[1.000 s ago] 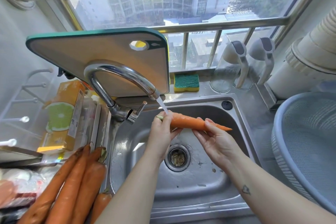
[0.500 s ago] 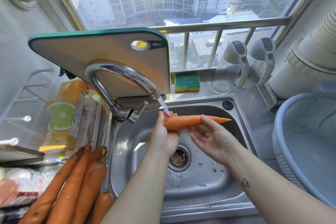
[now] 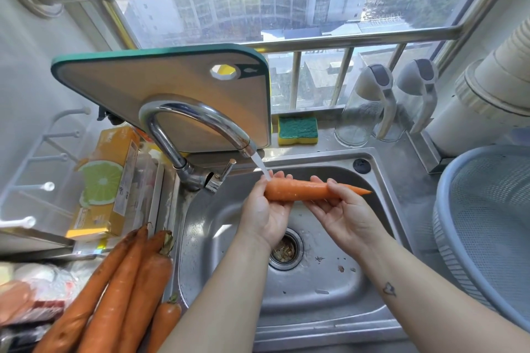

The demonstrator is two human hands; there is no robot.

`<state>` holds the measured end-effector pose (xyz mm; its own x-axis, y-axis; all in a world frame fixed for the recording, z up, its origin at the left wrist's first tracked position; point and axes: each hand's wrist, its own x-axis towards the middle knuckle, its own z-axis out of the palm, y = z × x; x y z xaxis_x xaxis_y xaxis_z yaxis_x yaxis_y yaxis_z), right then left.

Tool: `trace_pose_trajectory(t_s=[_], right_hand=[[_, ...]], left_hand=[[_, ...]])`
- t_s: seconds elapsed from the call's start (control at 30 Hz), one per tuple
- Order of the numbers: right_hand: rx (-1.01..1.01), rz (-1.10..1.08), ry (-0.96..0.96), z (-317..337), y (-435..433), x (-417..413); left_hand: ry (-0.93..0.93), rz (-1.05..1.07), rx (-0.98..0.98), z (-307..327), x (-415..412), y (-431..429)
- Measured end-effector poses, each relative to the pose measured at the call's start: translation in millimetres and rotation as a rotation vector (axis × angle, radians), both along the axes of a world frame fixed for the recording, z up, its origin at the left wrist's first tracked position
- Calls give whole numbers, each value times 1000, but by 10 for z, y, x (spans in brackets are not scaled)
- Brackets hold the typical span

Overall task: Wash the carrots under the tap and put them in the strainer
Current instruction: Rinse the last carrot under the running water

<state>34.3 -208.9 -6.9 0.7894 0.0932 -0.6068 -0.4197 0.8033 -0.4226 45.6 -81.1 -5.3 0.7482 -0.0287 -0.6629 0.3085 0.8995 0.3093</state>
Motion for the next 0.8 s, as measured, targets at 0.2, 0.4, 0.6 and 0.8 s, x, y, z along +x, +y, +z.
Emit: trace_pose_trajectory(t_s=[0.2, 0.4, 0.6, 0.8], right_hand=[[16, 119, -106, 62, 47, -23], [-186, 321, -51, 107, 165, 43], [-178, 287, -85, 59, 402, 114], [-109, 370, -136, 60, 691, 148]], left_hand=[[120, 9, 37, -8, 119, 86], [82, 112, 24, -63, 42, 298], [94, 106, 81, 22, -123, 459], [57, 204, 46, 32, -383, 657]])
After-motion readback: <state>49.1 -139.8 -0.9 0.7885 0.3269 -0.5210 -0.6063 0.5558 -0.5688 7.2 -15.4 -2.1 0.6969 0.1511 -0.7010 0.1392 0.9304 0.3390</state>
